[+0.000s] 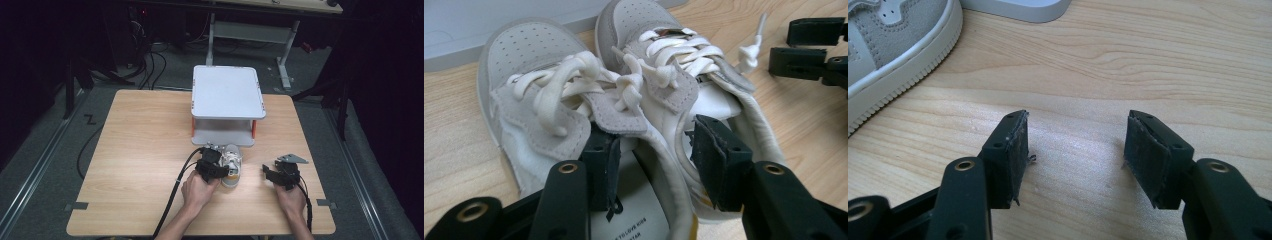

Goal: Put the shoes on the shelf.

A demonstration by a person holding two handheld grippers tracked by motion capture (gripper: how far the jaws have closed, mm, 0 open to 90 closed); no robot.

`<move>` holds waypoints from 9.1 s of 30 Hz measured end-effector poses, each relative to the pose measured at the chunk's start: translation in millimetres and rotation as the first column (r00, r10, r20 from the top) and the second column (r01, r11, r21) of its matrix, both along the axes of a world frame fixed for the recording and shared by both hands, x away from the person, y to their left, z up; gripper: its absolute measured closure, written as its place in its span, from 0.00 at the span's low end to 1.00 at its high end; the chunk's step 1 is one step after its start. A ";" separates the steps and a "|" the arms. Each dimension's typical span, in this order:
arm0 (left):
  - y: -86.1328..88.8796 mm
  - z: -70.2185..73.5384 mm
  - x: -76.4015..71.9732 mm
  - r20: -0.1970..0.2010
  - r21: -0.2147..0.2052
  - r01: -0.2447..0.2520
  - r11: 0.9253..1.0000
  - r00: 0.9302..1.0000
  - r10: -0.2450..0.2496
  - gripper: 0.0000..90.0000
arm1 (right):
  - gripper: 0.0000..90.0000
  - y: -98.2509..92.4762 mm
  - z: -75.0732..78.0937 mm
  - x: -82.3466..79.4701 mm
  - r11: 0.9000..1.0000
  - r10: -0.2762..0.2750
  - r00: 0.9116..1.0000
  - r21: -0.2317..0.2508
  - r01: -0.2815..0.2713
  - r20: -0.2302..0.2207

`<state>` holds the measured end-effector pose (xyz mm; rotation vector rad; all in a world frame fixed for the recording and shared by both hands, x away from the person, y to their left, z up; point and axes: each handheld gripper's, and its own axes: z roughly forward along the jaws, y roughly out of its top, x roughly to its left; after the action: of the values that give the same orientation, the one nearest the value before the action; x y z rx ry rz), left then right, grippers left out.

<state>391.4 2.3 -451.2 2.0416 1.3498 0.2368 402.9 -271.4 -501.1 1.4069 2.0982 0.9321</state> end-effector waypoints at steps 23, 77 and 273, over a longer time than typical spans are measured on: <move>-1.6 -0.6 -4.0 0.020 0.006 0.003 1.000 1.000 -0.003 0.85 | 0.47 1.7 -0.2 -0.4 1.000 0.006 1.000 -0.018 -0.006 0.004; 17.7 16.2 48.0 0.189 0.051 0.004 0.999 0.982 -0.013 0.91 | 0.77 15.0 77.6 9.0 0.961 0.193 0.973 0.179 -0.213 0.124; 85.9 41.3 24.2 0.296 -0.082 -0.017 0.996 0.954 0.041 0.37 | 0.63 8.5 142.7 37.8 0.954 0.145 0.969 0.231 -0.190 0.200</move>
<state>415.6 88.3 -409.9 1.8359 1.1823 0.4769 440.7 -262.9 -358.3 1.2166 2.0418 1.3799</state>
